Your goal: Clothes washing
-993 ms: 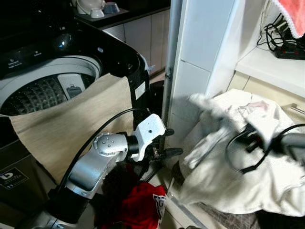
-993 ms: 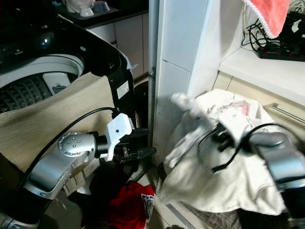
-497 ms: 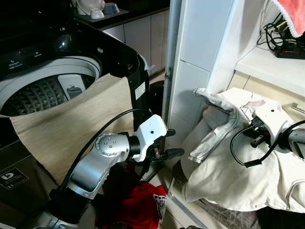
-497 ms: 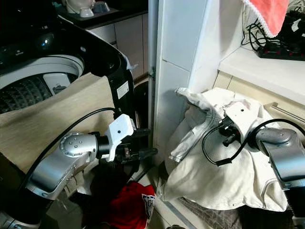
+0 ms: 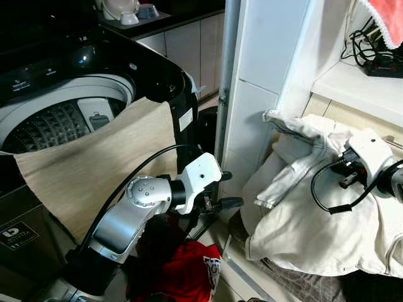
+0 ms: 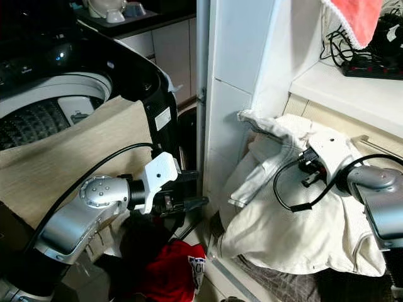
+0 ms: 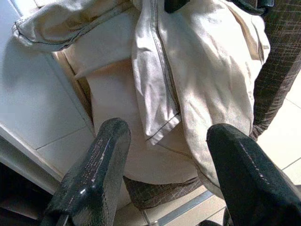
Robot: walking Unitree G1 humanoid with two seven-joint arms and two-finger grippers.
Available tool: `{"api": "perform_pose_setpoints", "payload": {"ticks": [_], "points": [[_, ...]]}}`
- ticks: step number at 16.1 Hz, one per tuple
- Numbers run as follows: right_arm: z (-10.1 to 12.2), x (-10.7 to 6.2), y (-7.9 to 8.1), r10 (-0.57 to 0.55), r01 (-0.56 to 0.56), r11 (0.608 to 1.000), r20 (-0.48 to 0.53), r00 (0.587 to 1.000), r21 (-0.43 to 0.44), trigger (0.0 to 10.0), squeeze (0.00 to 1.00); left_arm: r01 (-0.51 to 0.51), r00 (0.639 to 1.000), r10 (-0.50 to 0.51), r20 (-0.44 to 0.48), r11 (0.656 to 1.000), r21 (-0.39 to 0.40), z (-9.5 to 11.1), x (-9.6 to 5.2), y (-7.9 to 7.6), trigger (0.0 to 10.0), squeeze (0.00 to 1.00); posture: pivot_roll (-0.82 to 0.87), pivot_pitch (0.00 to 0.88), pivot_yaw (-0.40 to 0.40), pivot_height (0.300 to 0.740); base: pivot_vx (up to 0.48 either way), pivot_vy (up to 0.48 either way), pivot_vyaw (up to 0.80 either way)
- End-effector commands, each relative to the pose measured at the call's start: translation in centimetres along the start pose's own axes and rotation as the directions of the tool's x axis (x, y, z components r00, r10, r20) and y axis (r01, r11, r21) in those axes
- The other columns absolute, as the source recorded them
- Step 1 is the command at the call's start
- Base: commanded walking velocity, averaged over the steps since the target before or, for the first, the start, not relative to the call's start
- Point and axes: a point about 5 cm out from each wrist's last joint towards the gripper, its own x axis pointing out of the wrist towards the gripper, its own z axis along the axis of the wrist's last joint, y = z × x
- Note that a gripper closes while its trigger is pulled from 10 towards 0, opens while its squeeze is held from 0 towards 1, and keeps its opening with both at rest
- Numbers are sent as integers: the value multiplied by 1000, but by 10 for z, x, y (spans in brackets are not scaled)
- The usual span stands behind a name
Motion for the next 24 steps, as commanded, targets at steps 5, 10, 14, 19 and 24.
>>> {"api": "perform_pose_setpoints", "payload": {"ticks": [5, 10, 14, 19, 24], "points": [[7, -9, -9, -63, 63, 998, 32, 997, -8, 0, 1000, 5, 1000, -5, -5, 1000, 18, 1, 1, 0, 10000, 0, -157, 0, 29, 740, 0, 0, 0], [7, -9, -8, -96, 96, 995, 46, 994, 2, 10000, 0, 3, 1000, -3, -2, 1000, 18, 2, 0, 0, 10000, 0, -155, 0, 29, 740, 0, 0, 0], [1, -3, 11, -124, 75, 939, 128, 984, 337, 10000, 1000, -4, 1000, 4, 5, 1000, 6, 1, 0, -1, 10000, 0, -151, 0, 26, 740, 0, 0, 0], [-46, -6, 30, -187, 210, 901, -98, 978, 378, 10000, 1000, 2, 1000, -2, 11, 1000, -11, 2, -2, -4, 10000, 0, -151, 0, 20, 740, 0, 0, 0], [-68, -1, 34, -61, 106, 892, -115, 992, 439, 10000, 1000, 20, 1000, -20, 8, 1000, -8, 4, -1, -5, 10000, 0, -155, 0, 28, 740, 0, 0, 0]]}}
